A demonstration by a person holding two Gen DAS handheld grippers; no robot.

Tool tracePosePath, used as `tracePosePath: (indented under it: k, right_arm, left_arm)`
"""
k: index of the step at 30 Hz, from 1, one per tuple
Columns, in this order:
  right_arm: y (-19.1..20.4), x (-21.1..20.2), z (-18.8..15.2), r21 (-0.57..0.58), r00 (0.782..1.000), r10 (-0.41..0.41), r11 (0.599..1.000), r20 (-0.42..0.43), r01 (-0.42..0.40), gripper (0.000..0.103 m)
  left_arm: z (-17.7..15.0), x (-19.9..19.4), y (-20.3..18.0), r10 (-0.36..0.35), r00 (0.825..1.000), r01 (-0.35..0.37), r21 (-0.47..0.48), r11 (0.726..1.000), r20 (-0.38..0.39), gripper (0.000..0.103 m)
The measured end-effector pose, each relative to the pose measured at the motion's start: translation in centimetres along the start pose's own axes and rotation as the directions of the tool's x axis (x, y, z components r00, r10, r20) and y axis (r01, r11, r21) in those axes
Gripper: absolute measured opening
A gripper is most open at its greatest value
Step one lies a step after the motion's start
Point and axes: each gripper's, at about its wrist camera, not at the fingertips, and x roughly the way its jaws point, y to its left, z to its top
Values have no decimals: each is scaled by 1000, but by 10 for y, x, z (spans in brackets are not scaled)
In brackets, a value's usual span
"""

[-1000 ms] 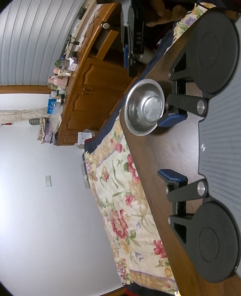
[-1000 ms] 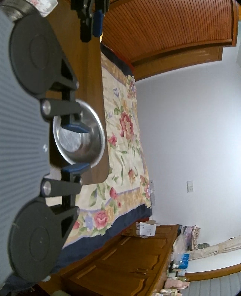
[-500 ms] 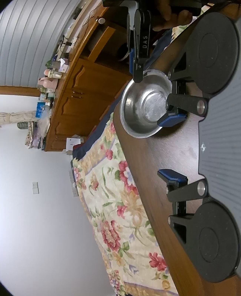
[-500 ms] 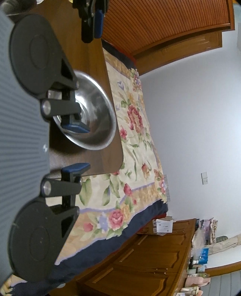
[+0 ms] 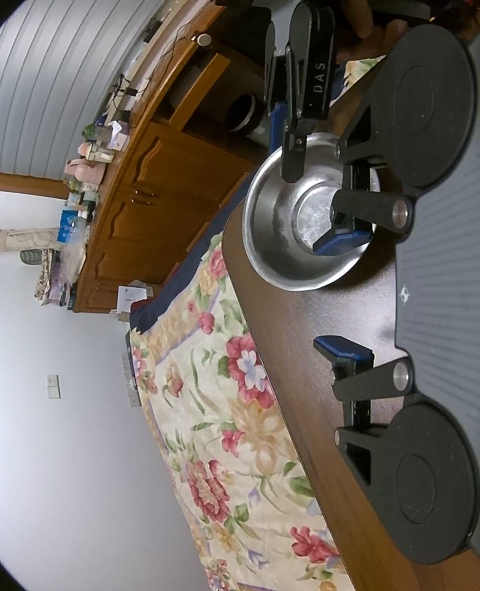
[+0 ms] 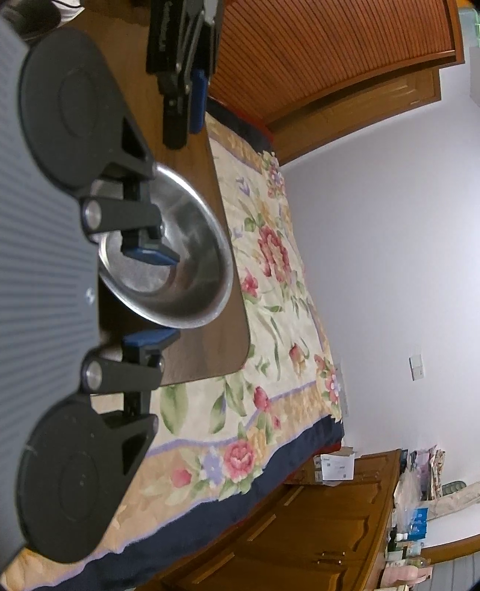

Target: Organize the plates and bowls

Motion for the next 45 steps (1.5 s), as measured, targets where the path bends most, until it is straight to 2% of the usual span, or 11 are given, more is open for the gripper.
tracePosePath:
  k: [4,11,21,26,33,35,40,45]
  right_arm:
    - [2,2,0,1,1000,9,1000,-8,-9,39]
    - [3,5,-3,9,1000,19,1000,-24,-18,39]
    - [6,5,-6,24,999,27,999,-32,-26,39]
    - [6,5,-9,31,999,35,999,-36,-34,39]
    - [6,5,-11,46,998,44,998,-42,-42,39]
    - [7,4,-12,51,998,51,998,-45,-48,38]
    - [7,4,-13,62,998,39,997,-46,-36,24]
    - [5,-1,-9,89,998,43,995,-36,-40,22]
  left_arm:
    - [2,7,0,-10,1000,10,-6,1000,-14,50]
    - [0,22,0,-31,998,30,-16,999,-56,43]
    - [-4,29,3,-51,995,48,-39,998,-87,38]
    - [-3,31,4,-64,993,59,-47,997,-100,21]
    - [-5,30,6,-77,991,70,-65,995,-110,19]
    - [-5,30,8,-85,990,77,-77,994,-113,17]
    - [-5,22,6,-74,992,66,-76,995,-99,15]
    - [-1,8,2,-70,995,66,-62,996,-66,14]
